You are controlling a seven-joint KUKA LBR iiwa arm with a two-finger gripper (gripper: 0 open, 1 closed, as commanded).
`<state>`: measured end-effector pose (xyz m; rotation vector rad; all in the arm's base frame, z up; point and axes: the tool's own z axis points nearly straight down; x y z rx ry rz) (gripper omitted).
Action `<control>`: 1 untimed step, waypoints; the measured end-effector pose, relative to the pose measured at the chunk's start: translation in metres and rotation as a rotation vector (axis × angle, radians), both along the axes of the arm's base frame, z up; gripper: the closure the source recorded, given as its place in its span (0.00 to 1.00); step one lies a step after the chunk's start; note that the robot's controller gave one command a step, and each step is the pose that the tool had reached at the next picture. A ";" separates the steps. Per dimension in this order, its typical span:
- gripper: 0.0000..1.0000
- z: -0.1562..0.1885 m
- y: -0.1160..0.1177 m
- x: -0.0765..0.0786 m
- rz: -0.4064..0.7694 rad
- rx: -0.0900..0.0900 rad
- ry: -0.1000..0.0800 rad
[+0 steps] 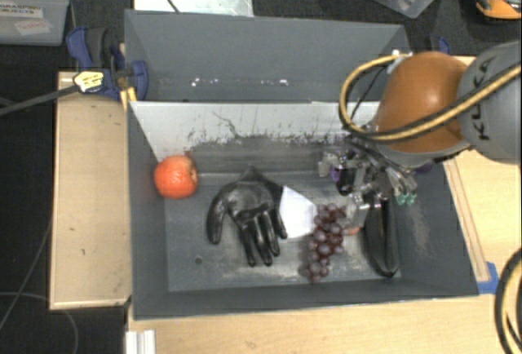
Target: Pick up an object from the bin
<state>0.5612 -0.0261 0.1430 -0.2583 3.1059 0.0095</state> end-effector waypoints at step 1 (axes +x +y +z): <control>1.00 -0.063 0.018 -0.058 -0.137 0.007 -0.007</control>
Offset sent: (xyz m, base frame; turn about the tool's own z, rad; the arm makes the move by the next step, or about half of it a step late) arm 0.0000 0.0000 0.0000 0.0000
